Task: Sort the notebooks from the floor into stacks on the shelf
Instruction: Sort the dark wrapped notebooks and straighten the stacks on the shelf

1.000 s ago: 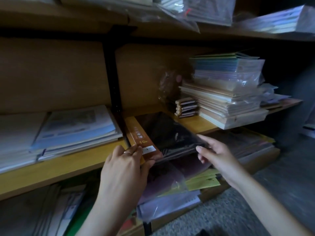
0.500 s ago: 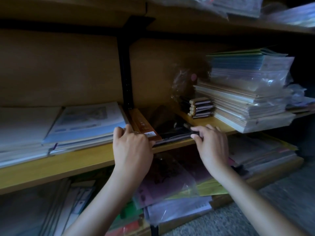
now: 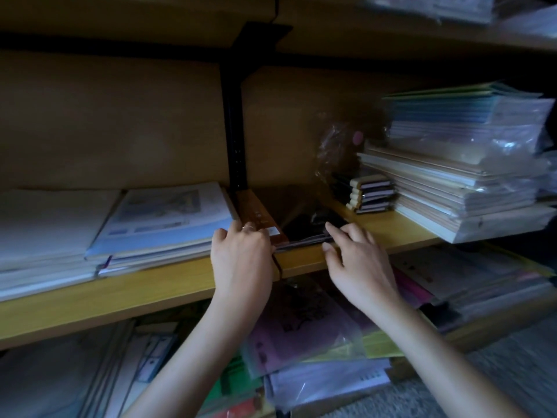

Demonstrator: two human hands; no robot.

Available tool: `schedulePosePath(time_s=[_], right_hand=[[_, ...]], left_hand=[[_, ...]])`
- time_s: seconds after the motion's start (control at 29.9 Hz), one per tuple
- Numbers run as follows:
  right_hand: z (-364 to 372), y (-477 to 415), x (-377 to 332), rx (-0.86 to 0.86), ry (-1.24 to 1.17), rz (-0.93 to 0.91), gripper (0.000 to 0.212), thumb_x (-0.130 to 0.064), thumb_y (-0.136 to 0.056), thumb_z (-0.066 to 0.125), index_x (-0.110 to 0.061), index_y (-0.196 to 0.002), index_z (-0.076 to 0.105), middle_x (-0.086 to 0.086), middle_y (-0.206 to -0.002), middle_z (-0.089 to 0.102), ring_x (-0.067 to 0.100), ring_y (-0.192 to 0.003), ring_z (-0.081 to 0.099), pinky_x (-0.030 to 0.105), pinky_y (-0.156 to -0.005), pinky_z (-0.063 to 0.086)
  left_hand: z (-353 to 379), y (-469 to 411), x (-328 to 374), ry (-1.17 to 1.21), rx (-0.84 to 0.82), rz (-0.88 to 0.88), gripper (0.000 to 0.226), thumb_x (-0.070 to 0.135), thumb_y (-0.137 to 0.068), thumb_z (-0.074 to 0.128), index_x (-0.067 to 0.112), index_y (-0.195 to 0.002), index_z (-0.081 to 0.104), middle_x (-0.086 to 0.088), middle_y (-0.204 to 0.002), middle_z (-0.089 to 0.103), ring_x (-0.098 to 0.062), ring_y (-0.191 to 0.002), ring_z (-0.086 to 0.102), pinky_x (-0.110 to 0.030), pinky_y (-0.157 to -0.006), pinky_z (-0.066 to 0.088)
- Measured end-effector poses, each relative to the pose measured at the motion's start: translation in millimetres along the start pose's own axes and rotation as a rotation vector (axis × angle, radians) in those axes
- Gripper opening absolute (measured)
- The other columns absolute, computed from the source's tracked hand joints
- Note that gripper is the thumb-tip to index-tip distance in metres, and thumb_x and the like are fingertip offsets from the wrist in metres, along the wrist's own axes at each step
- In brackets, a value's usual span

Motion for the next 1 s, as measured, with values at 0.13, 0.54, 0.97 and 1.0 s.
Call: schedulePosePath(time_s=[0.13,0.54,0.97,1.0], right_hand=[[5,12,2,-0.09,-0.091,-0.088,0.051,-0.042,-0.098,0.033,-0.03,-0.146,0.028,-0.008,-0.138,0.035,0.015,-0.125,0.036,0.03,-0.1,0.031],[54,229,114,-0.396,-0.642,0.331,0.029,0.006,-0.084,0.062,-0.023,-0.088,0.063,-0.002,-0.088,0.067,-0.004,-0.079,0.06,0.008,-0.074,0.043],[102,416,219,-0.933,-0.161,0.764,0.112,-0.062,-0.056,0.079,-0.007,-0.142,0.034,0.01,-0.142,0.043,0.026,-0.127,0.046,0.035,-0.101,0.041],[104,419,219,-0.943,-0.163,0.781,0.102,-0.051,-0.064,0.08,-0.006,-0.143,0.033,0.01,-0.142,0.043,0.025,-0.128,0.045,0.033,-0.099,0.039]], left_hand=[[5,10,-8,0.162,0.011,0.015,0.027,0.028,-0.094,0.044,0.019,-0.115,0.058,-0.001,-0.113,0.057,-0.023,-0.102,0.057,-0.031,-0.07,0.044],[93,202,86,0.678,-0.569,0.397,0.018,0.029,-0.088,0.051,0.022,-0.098,0.064,0.005,-0.096,0.066,-0.013,-0.086,0.062,-0.026,-0.071,0.047],[210,412,95,1.056,-1.487,-0.516,0.01,0.018,-0.068,0.062,0.018,-0.078,0.066,-0.002,-0.076,0.06,-0.006,-0.067,0.052,-0.017,-0.055,0.042],[210,414,96,1.071,-1.471,-0.552,0.007,0.011,-0.075,0.064,0.018,-0.073,0.064,-0.002,-0.073,0.058,-0.006,-0.065,0.05,-0.017,-0.055,0.041]])
Point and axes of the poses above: each hand's wrist, its own y-axis away from the middle knuckle, its own z-axis out of the palm, x = y × z, the point moved 10 cm from there along -y, towards the middle knuckle
